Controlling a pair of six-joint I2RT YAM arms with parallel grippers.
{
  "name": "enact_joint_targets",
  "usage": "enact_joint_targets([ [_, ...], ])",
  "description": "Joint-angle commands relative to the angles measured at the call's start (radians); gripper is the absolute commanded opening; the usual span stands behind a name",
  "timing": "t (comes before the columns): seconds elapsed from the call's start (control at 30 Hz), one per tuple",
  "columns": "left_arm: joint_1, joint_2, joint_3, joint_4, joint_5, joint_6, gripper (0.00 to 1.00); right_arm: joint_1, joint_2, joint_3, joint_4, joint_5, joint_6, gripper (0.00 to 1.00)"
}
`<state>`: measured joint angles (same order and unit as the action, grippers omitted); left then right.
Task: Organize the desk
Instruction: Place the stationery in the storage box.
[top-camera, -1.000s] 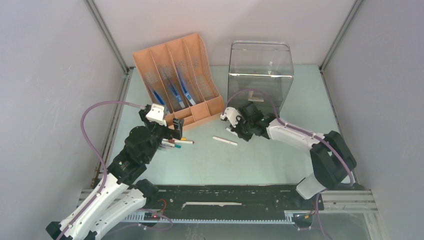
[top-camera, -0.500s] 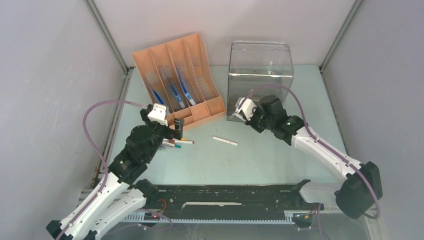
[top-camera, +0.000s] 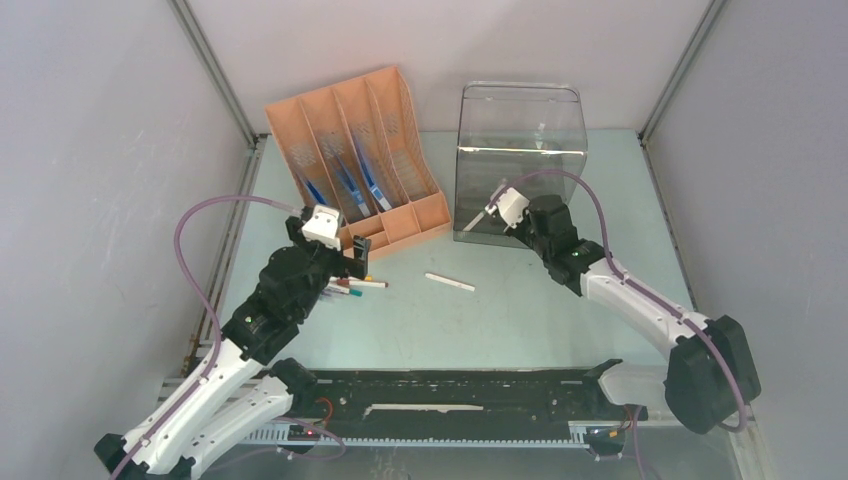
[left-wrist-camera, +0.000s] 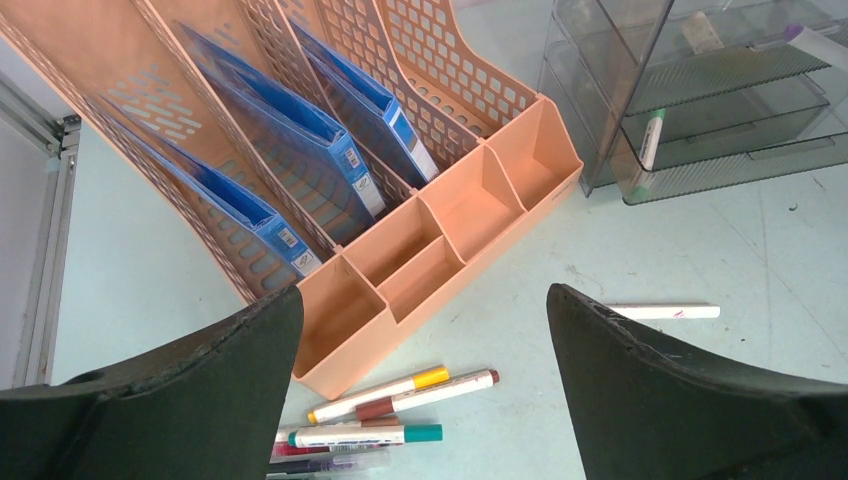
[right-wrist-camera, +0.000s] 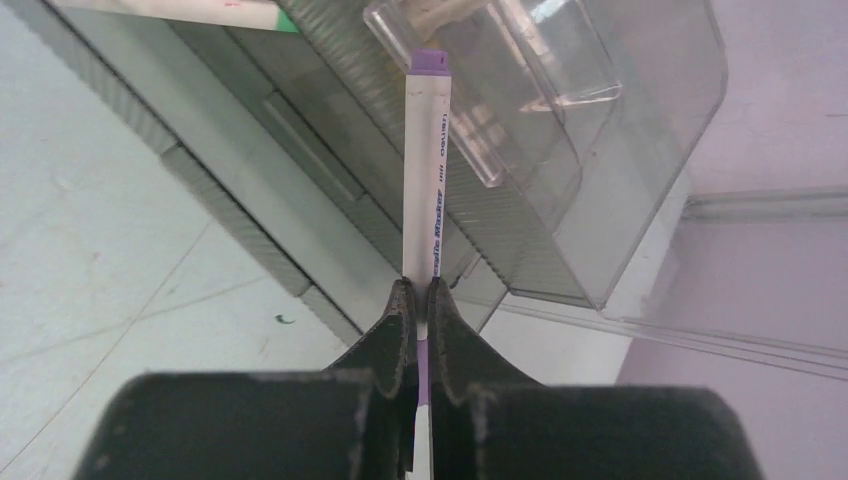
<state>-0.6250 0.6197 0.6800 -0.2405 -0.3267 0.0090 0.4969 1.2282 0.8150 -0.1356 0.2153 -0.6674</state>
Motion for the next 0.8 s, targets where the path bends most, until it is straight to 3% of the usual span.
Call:
enact_joint_targets([
  [0.0, 0.008, -0.001, 0.001, 0.033, 0.015, 0.021, 1.0, -0.003, 0.04, -0.004, 0.126, 0.101, -0.029, 0.0],
  [0.2, 0.008, 0.006, 0.001, 0.033, 0.019, 0.021, 1.0, -0.006, 0.091, -0.011, 0.201, 0.145, -0.024, 0.0],
  [0.43, 0.007, 0.006, 0.001, 0.033, 0.022, 0.018, 1.0, -0.023, 0.163, -0.023, 0.289, 0.23, -0.02, 0.09],
  [0.6, 0.007, -0.001, 0.0, 0.033, 0.031, 0.017, 1.0, -0.024, 0.095, -0.022, 0.217, 0.138, 0.019, 0.15],
  [0.77, 0.007, 0.003, 0.001, 0.033, 0.053, 0.017, 1.0, -0.027, 0.011, -0.005, 0.04, -0.046, 0.028, 0.22],
])
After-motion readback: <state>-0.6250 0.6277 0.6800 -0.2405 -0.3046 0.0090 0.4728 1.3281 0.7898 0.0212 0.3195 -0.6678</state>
